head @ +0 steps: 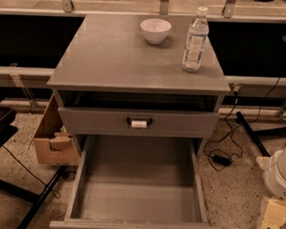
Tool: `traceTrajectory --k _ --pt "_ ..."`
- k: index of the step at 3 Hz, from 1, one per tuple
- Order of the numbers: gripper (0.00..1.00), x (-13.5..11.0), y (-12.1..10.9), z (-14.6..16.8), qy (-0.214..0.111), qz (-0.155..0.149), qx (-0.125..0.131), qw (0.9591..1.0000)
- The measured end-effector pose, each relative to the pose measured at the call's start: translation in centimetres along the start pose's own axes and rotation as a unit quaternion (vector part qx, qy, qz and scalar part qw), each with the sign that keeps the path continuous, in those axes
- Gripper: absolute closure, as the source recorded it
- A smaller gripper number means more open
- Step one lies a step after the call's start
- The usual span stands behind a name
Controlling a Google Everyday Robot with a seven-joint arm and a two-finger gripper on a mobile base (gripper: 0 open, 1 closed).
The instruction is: Close middle drawer
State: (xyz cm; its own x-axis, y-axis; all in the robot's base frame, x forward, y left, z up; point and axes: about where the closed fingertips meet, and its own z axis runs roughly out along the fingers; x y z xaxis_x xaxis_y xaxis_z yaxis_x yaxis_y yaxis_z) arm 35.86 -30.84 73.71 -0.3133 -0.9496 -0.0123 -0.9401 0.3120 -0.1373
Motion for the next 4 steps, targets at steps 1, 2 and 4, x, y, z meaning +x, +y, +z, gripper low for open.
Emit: traceTrajectory --k 1,2,4 --pt "0.00 0.0 0.0 0.1 0.000 0.000 -0.002 1.0000" --pt "0.00 0.0 1.2 2.3 0.006 0.009 -0.003 0.9999" --pt "0.41 0.5 10.0 17.4 0.001 0.054 -0.057 0.9969"
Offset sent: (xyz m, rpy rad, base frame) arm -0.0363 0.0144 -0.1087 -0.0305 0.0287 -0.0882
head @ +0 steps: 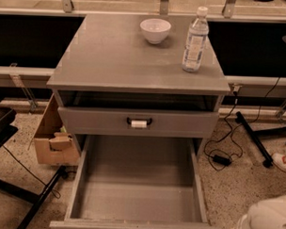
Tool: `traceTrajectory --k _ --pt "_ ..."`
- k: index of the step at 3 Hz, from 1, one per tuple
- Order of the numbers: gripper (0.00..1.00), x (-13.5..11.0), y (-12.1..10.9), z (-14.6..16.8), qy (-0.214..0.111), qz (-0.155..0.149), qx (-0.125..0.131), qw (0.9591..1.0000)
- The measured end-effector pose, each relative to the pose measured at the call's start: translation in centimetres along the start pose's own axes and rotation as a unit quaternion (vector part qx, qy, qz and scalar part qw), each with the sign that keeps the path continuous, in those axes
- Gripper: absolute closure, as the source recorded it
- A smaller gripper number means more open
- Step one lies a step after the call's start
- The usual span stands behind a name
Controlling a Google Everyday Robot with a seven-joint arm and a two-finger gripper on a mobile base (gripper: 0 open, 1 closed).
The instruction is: Close middle drawer
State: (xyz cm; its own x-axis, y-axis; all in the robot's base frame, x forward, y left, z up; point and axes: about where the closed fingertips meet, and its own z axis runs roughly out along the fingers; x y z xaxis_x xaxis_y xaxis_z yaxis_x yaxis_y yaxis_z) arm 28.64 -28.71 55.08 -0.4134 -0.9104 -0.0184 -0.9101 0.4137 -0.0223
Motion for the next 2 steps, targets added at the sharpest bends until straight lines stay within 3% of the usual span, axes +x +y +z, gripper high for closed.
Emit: traceTrajectory --k 1,2 --pt "0.64 0.6 3.2 7.2 -0.019 0.010 -0.022 0.9995" --pt "0.96 -0.2 5.4 14.6 -0.075 0.032 -0.031 0.9961"
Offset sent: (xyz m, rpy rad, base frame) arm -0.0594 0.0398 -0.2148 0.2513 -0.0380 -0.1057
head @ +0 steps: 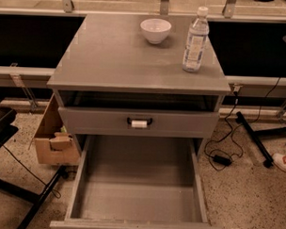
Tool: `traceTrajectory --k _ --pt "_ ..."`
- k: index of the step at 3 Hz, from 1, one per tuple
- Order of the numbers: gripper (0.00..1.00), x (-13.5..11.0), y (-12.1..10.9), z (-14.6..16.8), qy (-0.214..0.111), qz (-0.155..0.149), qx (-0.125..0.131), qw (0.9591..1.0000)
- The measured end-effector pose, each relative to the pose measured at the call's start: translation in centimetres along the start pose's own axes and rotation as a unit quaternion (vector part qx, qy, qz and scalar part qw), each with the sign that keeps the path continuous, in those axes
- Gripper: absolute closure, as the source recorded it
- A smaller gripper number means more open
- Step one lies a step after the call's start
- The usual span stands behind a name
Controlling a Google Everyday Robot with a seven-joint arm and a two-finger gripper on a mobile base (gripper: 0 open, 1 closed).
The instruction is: Close middle drawer
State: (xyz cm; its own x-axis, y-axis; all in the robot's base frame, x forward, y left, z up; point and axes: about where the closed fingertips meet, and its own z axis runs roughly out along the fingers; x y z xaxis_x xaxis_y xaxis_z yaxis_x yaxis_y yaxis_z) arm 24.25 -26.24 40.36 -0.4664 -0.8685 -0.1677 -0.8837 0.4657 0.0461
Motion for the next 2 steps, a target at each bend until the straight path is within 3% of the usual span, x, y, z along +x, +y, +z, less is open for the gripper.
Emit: traceTrajectory --k 2 --pt "1.00 -2.4 -1.2 7.3 -0.079 0.021 0.001 0.9966"
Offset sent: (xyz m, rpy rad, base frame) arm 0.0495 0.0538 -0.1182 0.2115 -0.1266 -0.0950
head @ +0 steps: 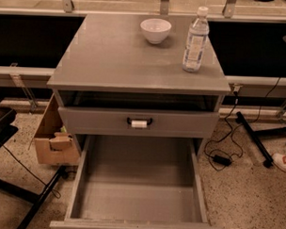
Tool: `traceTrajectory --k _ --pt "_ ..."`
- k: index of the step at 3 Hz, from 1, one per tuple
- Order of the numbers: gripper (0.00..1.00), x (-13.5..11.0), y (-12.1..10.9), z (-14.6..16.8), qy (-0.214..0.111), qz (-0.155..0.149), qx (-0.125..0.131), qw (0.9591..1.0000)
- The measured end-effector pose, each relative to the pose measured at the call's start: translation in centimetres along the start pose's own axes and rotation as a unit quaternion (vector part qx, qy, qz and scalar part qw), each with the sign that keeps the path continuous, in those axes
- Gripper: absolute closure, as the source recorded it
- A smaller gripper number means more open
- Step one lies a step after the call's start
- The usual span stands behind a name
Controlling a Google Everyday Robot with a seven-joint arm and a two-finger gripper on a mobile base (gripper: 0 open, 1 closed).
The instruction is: Close middle drawer
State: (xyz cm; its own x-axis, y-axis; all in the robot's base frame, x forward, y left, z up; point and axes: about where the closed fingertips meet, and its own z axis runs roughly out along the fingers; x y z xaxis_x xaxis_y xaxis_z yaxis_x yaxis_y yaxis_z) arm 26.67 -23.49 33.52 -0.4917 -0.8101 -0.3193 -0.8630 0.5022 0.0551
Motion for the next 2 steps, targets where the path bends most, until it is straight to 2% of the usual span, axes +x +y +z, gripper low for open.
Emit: traceTrajectory --k 1,2 --pt "1.00 -1.6 -1.6 1.1 -0.039 0.005 0.022 0.9990" --pt "1.00 -4.1 -3.6 1.0 -0.083 0.002 0.051 0.9952"
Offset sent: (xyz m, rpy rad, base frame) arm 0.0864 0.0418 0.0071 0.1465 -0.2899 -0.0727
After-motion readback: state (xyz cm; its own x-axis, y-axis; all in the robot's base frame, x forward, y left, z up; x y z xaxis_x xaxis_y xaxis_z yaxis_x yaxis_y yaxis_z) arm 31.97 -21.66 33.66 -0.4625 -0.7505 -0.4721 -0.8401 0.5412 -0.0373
